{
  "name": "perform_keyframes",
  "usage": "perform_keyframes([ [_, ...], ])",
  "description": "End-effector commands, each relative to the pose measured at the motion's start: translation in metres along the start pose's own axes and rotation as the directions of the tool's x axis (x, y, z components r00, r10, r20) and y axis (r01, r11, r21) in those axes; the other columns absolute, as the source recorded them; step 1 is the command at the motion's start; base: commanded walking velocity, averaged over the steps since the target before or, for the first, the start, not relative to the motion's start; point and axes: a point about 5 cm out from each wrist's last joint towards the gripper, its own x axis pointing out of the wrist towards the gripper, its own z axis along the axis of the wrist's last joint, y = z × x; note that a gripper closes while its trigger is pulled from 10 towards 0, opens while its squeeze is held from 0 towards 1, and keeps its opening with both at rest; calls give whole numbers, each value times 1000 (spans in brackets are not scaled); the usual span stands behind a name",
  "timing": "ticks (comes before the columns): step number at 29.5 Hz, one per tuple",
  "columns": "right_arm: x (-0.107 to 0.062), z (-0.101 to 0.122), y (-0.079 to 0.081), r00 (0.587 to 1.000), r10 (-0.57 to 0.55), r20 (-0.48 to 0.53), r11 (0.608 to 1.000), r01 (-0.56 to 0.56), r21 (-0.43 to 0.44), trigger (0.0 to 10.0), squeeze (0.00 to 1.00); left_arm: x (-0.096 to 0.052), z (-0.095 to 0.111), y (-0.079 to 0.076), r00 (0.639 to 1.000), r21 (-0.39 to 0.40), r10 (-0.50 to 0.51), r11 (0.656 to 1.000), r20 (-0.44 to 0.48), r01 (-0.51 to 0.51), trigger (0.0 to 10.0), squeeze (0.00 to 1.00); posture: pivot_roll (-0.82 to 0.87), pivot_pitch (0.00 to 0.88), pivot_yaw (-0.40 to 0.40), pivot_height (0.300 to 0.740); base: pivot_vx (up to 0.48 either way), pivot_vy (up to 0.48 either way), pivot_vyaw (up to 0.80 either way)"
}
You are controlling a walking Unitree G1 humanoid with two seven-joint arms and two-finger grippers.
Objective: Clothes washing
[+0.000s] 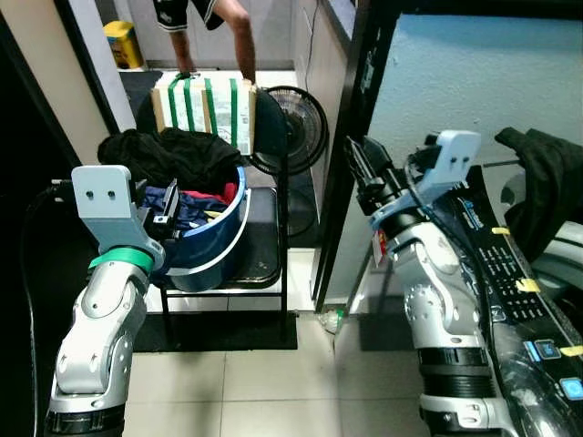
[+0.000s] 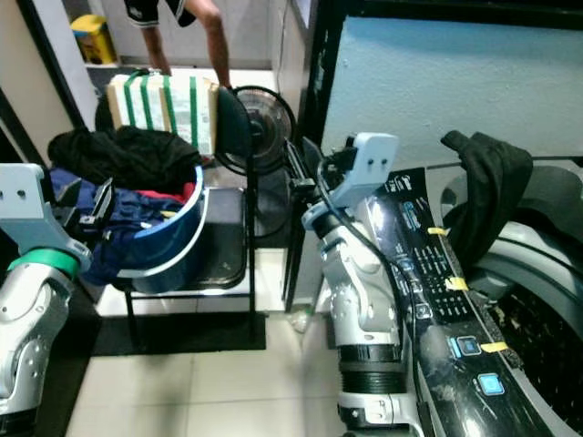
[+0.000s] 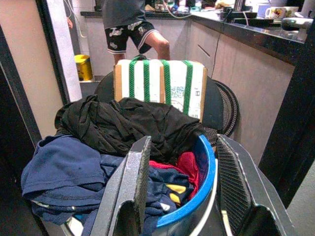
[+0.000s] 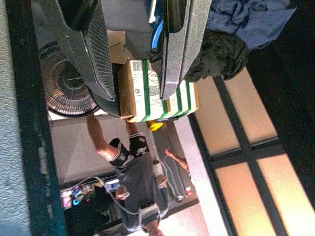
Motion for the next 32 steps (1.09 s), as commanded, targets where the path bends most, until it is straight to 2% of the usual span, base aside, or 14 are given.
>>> perform_keyframes([
  [1, -2, -1, -1, 1000, -5, -6, 1000, 5, 5, 10000, 0, -1, 1, 0, 1000, 0, -5, 1000, 0, 5, 10000, 0, 128, 8, 32, 740, 0, 401, 0],
  [21, -5, -4, 1, 1000, 8, -15, 1000, -7, 16, 10000, 0, -2, 1, 2, 1000, -1, 6, 1000, 1, -6, 10000, 0, 126, 8, 32, 740, 0, 406, 0],
  [23, -5, -5, 2, 1000, 9, -17, 1000, -9, 17, 10000, 0, -2, 1, 1, 1000, 3, 6, 1000, -1, -6, 10000, 0, 126, 8, 32, 740, 0, 0, 0],
  [27, -6, -8, 4, 1000, 14, -25, 1000, -13, 24, 10000, 0, -2, 3, -2, 1000, -1, -2, 1000, 29, 2, 10000, 0, 118, 0, 25, 740, 0, -480, 0],
  [32, -7, -10, 5, 999, 15, -28, 999, -14, 29, 10000, 0, -2, 2, -2, 999, -43, 4, 999, 34, -3, 10000, 0, 118, 0, 25, 740, 0, -288, 0],
])
